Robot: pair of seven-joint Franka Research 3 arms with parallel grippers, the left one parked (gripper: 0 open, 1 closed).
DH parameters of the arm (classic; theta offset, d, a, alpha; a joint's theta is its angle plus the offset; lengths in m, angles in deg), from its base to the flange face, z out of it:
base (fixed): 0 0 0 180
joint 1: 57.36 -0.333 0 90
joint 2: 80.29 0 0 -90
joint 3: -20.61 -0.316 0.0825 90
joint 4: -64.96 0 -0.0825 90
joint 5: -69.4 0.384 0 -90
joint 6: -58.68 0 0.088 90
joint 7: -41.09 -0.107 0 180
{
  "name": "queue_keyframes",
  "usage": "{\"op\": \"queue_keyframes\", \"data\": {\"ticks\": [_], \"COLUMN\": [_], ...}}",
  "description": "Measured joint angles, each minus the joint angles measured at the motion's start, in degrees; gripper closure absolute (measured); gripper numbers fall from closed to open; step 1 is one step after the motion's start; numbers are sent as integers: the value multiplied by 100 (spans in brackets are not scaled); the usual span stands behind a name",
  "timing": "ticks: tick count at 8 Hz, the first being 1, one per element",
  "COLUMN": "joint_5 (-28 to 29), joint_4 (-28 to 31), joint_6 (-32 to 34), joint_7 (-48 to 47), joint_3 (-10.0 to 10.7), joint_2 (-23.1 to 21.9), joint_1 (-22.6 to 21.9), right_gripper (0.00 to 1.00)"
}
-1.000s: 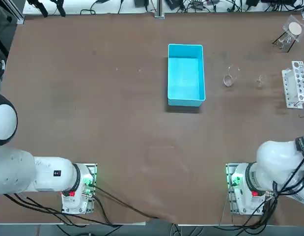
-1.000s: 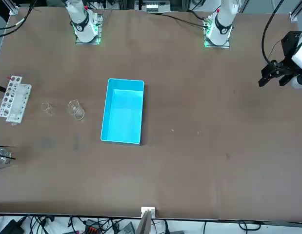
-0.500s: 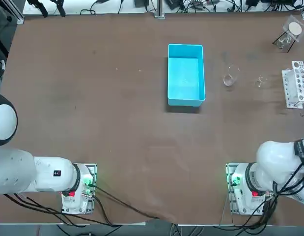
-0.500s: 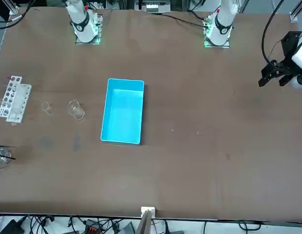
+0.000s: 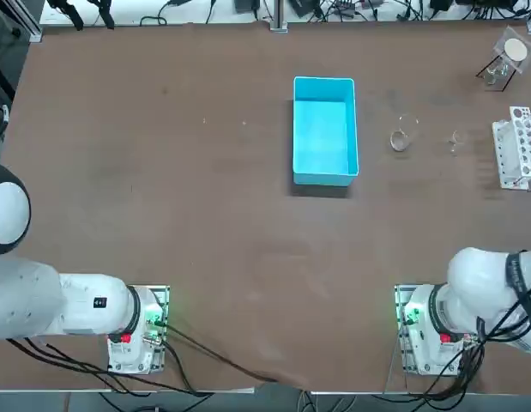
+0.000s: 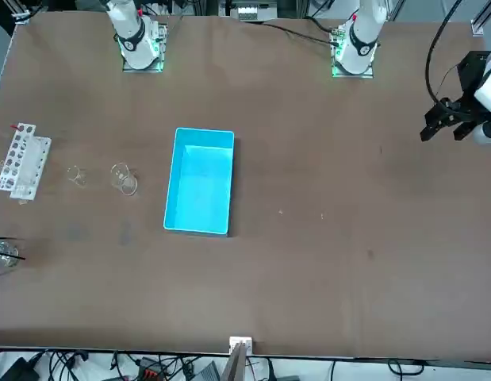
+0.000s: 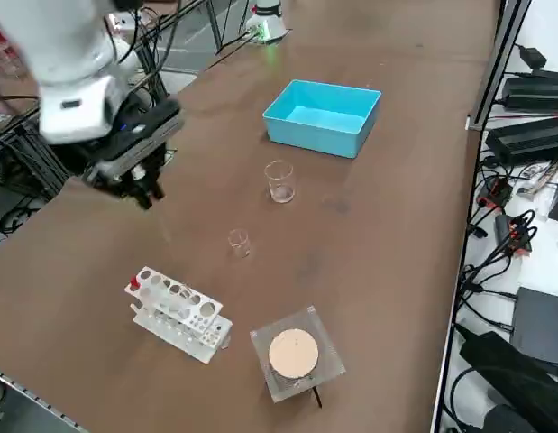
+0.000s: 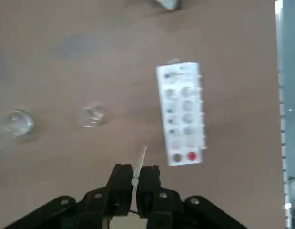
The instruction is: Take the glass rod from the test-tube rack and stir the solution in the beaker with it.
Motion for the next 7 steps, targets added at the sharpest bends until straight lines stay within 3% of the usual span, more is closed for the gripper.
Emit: {"op": "queue_keyframes", "data": {"ticks": [2, 4, 7], "joint_5": [4, 1, 277], "joint_4": [84, 316, 765], "joint_6": [204, 214, -18], "joint_7": [-1213, -1851, -2384], "joint_3": [-56, -78, -74], "joint_2": [-50, -34, -7], "joint_1": [-1059, -1981, -2762], "right_gripper": [89, 90, 91]}}
